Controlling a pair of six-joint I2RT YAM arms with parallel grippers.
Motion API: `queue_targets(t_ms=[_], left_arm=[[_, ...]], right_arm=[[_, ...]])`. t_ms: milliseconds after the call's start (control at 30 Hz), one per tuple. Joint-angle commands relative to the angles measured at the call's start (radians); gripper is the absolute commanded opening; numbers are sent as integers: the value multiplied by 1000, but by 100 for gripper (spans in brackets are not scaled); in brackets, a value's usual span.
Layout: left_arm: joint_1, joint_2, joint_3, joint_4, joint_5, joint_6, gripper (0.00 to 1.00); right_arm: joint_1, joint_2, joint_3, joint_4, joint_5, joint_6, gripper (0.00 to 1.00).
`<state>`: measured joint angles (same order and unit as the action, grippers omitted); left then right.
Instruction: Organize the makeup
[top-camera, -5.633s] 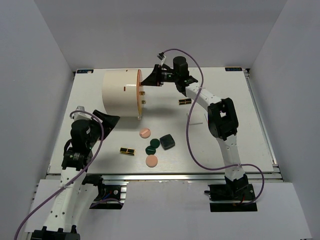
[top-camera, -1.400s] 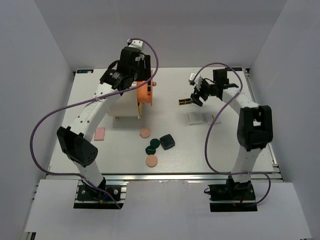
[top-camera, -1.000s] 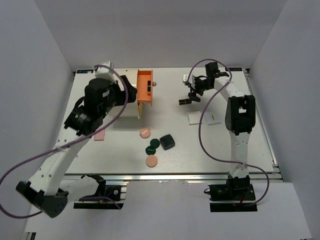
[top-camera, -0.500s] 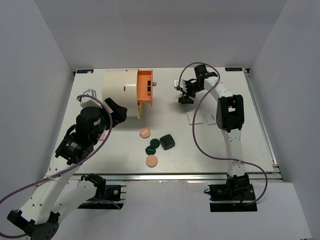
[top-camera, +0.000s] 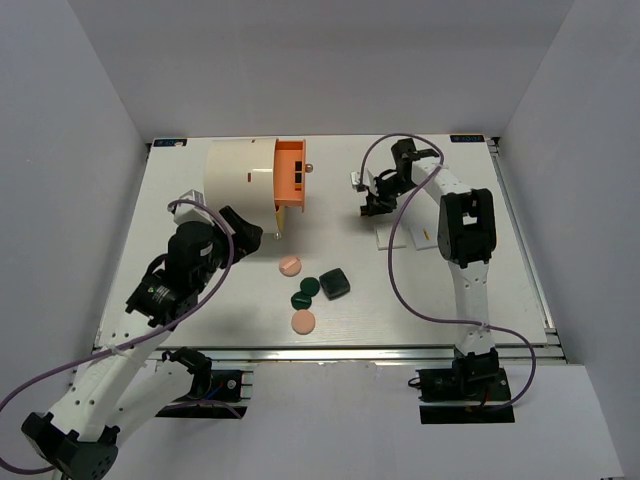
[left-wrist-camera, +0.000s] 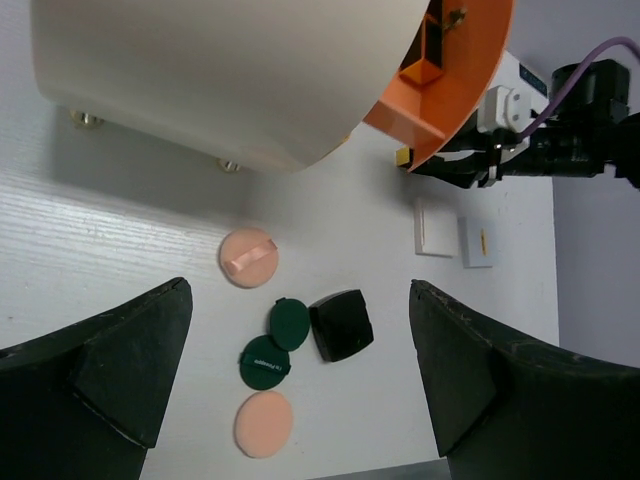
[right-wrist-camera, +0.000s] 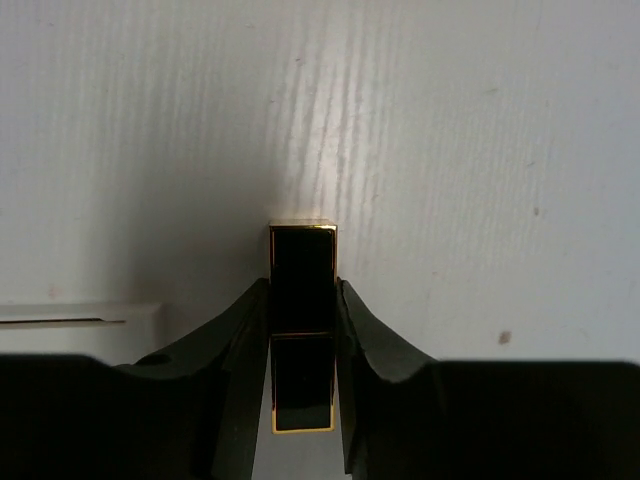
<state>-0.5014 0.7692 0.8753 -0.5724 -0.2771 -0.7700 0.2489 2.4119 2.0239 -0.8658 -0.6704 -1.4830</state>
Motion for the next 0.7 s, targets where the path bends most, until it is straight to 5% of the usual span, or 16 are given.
queue_targets(t_ms=[0, 167, 367, 533, 667], left_arm=[[-3, -4, -74, 66, 59, -31, 98], [-3, -16, -156, 146, 96, -61, 98], [-2, -51, -199, 163, 79, -61, 98], [-3, -71, -240, 186, 73, -68, 98], [-3, -84, -256, 200, 67, -72, 98]], right_arm=[[12, -66, -100, -24, 40, 101, 20], [39, -253, -160, 143, -35, 384, 2], [85, -560, -338, 470, -146, 824, 0], [211, -787, -539, 838, 15, 1374, 0], [354, -832, -538, 958, 360, 1654, 0]])
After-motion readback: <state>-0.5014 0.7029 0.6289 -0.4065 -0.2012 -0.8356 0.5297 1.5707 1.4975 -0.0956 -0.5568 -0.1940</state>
